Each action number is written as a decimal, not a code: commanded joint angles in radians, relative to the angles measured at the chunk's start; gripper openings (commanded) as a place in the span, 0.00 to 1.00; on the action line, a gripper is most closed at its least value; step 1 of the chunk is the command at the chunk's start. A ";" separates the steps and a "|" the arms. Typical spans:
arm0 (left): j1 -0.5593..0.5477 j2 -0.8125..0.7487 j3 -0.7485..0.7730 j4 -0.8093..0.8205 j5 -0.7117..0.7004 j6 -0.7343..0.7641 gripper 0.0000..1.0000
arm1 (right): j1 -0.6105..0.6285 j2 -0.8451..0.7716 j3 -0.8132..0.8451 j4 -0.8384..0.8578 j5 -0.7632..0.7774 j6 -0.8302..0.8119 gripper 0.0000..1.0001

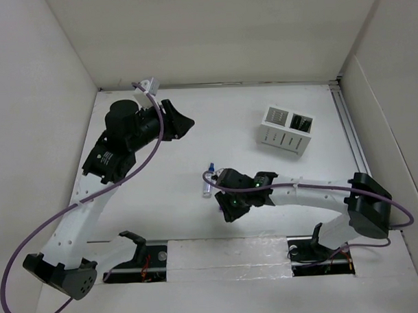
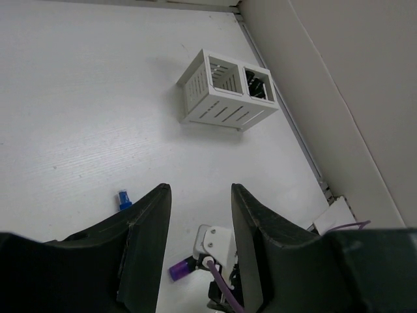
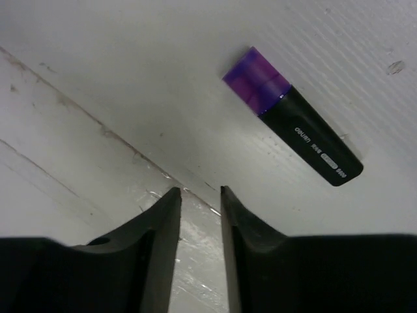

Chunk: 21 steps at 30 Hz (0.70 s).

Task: Organize the desk

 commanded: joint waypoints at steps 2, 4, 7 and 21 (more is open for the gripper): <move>-0.003 -0.033 -0.001 0.029 -0.015 -0.003 0.38 | 0.027 0.023 0.054 0.008 0.022 -0.066 0.47; -0.003 -0.026 0.000 0.037 -0.014 -0.006 0.38 | 0.058 0.089 0.121 -0.075 0.096 -0.115 0.60; -0.003 -0.012 0.011 0.051 -0.007 -0.007 0.38 | 0.067 0.147 0.177 -0.150 0.214 -0.165 0.65; -0.003 0.031 0.052 0.045 -0.027 0.022 0.38 | 0.044 0.274 0.266 -0.120 0.330 -0.315 0.77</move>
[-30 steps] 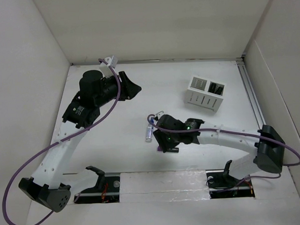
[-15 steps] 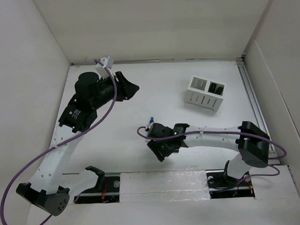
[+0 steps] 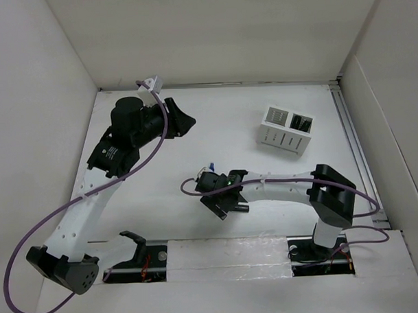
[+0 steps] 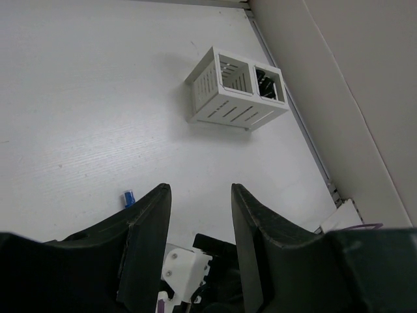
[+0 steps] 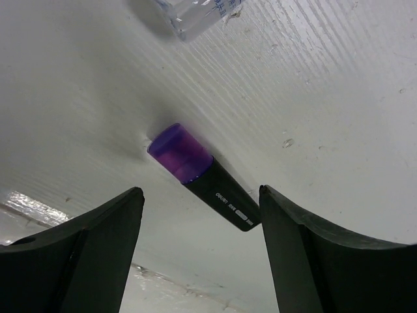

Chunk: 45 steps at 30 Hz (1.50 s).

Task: Organize the desk

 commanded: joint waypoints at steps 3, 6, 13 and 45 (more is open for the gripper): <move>-0.003 0.004 0.050 0.026 -0.024 0.025 0.38 | -0.039 0.008 0.031 0.049 -0.081 -0.126 0.76; -0.003 0.004 0.047 0.027 -0.022 0.022 0.38 | -0.058 0.014 0.028 0.061 -0.110 -0.150 0.77; -0.003 0.011 0.057 0.031 -0.016 0.020 0.38 | -0.117 0.053 0.000 0.135 -0.167 -0.166 0.71; -0.003 0.029 0.060 0.032 -0.006 0.020 0.38 | -0.220 -0.151 -0.112 0.195 -0.164 -0.005 0.10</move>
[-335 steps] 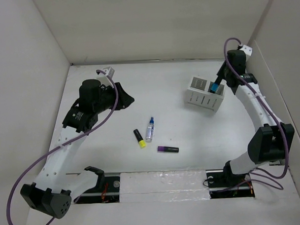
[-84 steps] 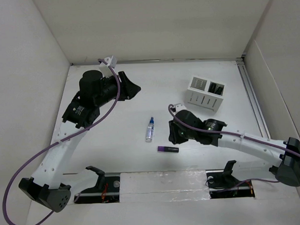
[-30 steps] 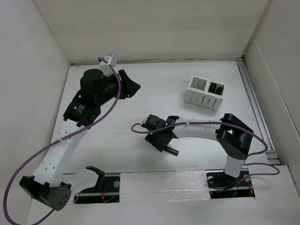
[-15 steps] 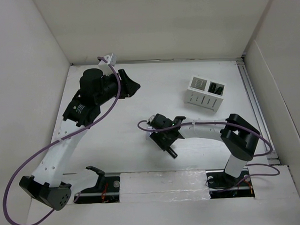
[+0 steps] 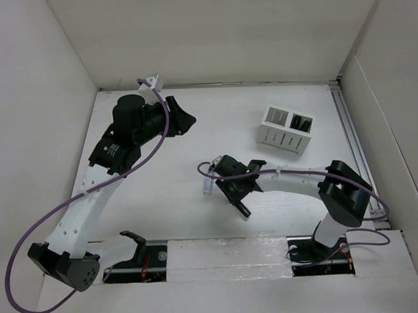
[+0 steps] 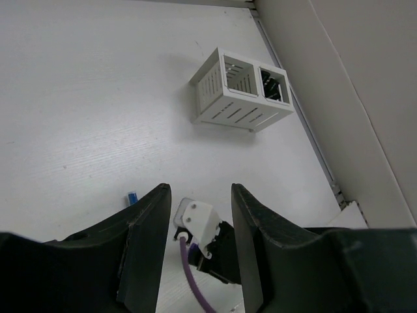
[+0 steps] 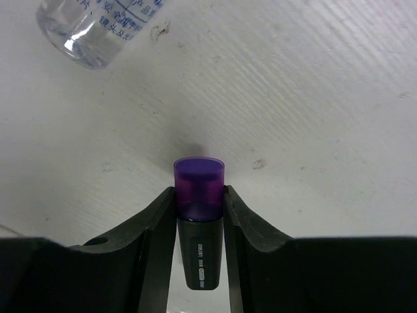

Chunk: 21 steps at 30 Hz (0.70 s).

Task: Organize the desk

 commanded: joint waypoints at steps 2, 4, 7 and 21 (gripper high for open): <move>-0.003 0.003 0.039 0.040 0.009 0.010 0.38 | -0.078 -0.126 0.087 -0.007 0.024 0.033 0.08; -0.003 0.003 0.039 0.040 0.008 0.009 0.38 | -0.136 -0.186 0.108 -0.003 0.021 0.039 0.07; -0.003 0.006 0.041 0.040 0.009 0.012 0.38 | -0.211 -0.254 0.142 0.011 0.002 0.048 0.08; -0.003 0.044 0.051 0.051 0.017 0.021 0.39 | -0.731 -0.207 0.462 0.135 0.082 0.126 0.11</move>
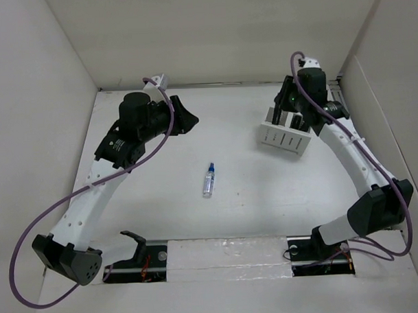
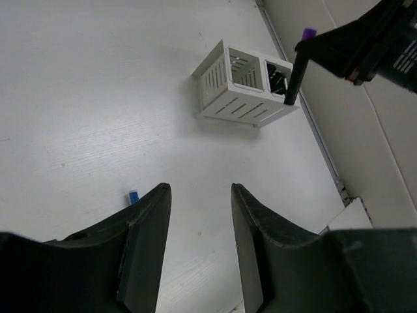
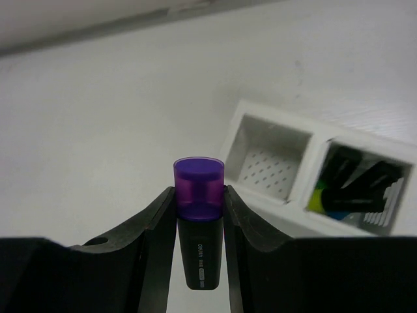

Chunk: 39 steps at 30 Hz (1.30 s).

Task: Organize the desk

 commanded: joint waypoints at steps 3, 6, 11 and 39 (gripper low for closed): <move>-0.003 0.014 0.059 0.040 0.004 0.022 0.38 | -0.135 0.058 0.062 0.148 0.153 0.026 0.12; -0.003 0.027 0.070 0.040 0.003 0.024 0.38 | -0.212 0.078 0.038 0.222 0.199 0.029 0.12; -0.003 0.057 0.097 0.049 0.003 0.019 0.38 | -0.273 0.139 0.033 0.258 0.245 0.026 0.13; 0.006 0.105 0.171 0.028 -0.009 0.036 0.38 | -0.197 0.127 -0.197 0.337 0.401 0.067 0.30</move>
